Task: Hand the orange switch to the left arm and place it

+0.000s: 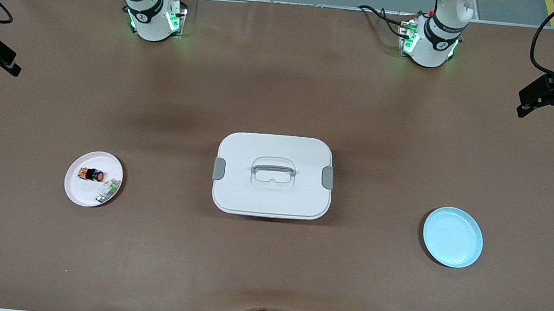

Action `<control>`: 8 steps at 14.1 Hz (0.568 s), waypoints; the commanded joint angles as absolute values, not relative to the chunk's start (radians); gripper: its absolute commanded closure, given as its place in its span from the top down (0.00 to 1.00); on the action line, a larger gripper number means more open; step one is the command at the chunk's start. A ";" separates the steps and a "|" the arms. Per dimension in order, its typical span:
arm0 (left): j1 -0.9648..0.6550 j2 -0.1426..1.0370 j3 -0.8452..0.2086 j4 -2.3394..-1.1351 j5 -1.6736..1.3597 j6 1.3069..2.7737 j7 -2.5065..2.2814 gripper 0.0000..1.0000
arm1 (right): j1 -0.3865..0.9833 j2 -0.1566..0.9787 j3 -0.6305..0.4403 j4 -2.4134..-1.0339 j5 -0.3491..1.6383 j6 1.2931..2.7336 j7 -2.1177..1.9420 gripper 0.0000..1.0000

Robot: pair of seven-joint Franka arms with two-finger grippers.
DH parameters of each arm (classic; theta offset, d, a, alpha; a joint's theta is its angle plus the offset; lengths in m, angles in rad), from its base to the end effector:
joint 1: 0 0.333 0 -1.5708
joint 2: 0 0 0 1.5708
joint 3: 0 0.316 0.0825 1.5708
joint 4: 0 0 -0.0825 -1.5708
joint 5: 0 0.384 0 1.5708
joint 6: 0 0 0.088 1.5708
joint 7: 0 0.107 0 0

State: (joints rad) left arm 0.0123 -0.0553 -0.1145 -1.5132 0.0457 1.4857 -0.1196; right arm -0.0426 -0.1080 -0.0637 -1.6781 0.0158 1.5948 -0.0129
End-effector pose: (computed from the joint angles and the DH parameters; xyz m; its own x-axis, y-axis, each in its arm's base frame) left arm 0.5258 -0.0508 0.6738 0.9992 0.0212 0.0335 0.0228 -0.9986 -0.0481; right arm 0.5196 -0.0557 0.6339 0.9953 -0.0934 0.0248 -0.0929 -0.9954 -0.0223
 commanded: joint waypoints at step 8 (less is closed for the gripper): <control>0.015 -0.038 -0.110 -1.474 0.031 1.465 -0.109 1.00 | -0.040 -0.095 -0.067 -1.652 0.006 1.577 -0.012 1.00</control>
